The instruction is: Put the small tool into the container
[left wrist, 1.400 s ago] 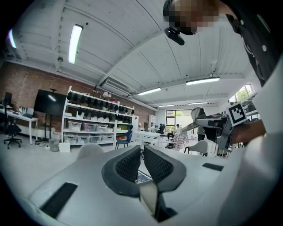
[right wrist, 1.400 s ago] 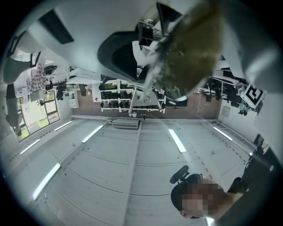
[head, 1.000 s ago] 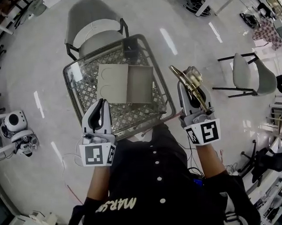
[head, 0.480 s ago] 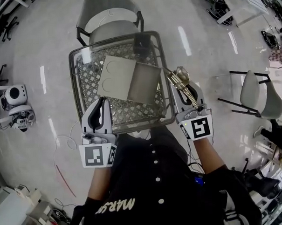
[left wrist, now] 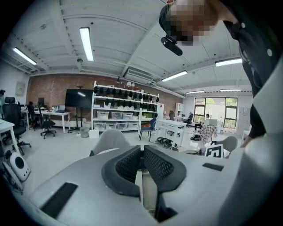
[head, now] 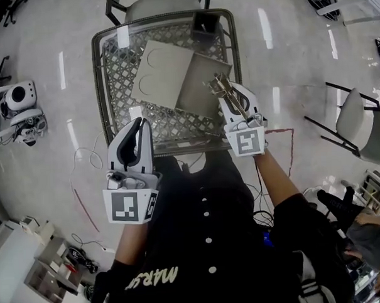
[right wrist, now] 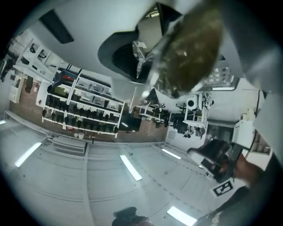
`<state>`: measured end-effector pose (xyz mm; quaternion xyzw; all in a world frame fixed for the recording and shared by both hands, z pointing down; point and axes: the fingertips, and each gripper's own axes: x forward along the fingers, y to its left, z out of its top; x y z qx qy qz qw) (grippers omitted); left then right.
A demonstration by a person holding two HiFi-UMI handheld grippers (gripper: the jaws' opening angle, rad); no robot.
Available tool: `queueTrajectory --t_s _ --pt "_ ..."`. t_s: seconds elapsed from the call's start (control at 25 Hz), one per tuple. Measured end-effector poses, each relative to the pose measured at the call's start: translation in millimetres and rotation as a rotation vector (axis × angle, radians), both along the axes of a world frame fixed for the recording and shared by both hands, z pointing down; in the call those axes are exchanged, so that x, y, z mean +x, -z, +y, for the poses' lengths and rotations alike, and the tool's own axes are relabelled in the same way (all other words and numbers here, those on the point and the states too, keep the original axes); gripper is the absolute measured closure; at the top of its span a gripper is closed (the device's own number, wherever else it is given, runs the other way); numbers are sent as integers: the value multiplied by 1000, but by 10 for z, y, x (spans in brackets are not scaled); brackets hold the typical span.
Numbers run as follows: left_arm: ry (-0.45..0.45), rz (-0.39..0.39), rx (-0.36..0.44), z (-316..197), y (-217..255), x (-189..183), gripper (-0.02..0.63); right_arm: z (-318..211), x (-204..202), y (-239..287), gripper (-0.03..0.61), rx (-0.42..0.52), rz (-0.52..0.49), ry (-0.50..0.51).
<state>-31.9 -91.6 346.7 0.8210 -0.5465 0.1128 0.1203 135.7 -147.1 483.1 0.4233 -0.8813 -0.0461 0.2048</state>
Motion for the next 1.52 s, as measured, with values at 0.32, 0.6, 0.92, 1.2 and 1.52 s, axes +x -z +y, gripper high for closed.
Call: queueTrajectory --t_s 0.32,0.6,0.92,1.2,1.52 --pt "-38 16 -78 47 -428 212 568 -208 -167 -1029 476 58 281 135" --pt "-33 53 -166 86 -756 294 568 -253 -359 -1650 476 224 571 321" --pt "-33 62 -205 55 -938 319 568 -276 -425 -2056 476 386 858 502" --pt "-27 70 -220 34 -994 316 568 -102 -447 -2274 469 391 965 649" --pt "-55 48 -191 16 -969 309 568 46 -489 -2362 379 264 992 742"
